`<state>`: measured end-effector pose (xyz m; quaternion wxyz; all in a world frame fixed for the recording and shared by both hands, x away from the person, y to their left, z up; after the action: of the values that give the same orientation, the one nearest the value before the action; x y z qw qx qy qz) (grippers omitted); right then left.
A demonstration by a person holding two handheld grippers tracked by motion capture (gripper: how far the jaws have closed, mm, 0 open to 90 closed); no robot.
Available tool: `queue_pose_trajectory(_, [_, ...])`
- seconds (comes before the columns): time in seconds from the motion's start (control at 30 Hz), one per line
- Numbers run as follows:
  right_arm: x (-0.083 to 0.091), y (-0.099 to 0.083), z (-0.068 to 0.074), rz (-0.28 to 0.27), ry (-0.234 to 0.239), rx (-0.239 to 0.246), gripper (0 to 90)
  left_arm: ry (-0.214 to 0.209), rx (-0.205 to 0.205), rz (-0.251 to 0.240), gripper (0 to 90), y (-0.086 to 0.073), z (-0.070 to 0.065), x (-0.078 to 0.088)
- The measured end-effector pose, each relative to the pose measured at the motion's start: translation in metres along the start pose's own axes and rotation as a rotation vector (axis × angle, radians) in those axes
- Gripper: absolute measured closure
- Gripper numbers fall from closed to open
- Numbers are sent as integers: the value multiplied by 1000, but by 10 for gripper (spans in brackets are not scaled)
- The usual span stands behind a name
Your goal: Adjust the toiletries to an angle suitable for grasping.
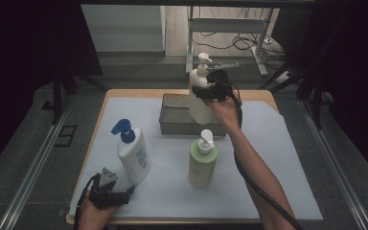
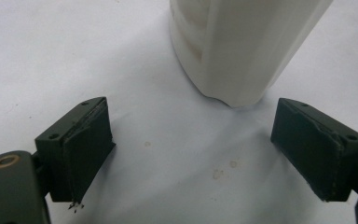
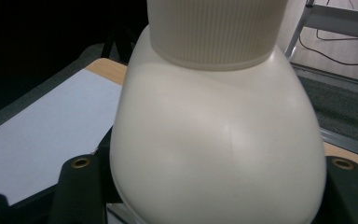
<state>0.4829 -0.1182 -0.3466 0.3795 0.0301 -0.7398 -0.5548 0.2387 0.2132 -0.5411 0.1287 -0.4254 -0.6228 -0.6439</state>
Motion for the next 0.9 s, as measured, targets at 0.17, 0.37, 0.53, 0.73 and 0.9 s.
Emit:
queue_pose_trajectory(0.17, [-12, 0, 0, -6, -13, 6, 366, 0, 0, 0, 120, 0, 0, 0])
queue_pose_trajectory(0.37, [-23, -1, 0, -17, -15, 20, 366, -1, 0, 1, 120, 0, 0, 0])
queue_pose_trajectory(0.53, [-30, -6, 1, -31, -18, 38, 366, 0, -1, 1, 119, 0, 0, 0])
queue_pose_trajectory(0.73, [-38, -16, 6, -16, -9, 40, 366, -2, 0, 1, 120, 0, 0, 0])
queue_pose_trajectory(0.9, [-42, -25, 11, 5, -2, 41, 365, -1, 0, 2, 119, 0, 0, 0])
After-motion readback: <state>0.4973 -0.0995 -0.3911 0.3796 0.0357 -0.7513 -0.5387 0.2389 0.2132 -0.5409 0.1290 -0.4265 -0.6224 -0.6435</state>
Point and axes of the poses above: each handheld gripper's, and its own axes: x roughly backward along the jaws, y roughly out of its top, z roughly to its left, the point moved 2 cm from there along -x, roughly forward along the jaws, and after that the axes turned 9 degrees about x, right-handed, at the moved point
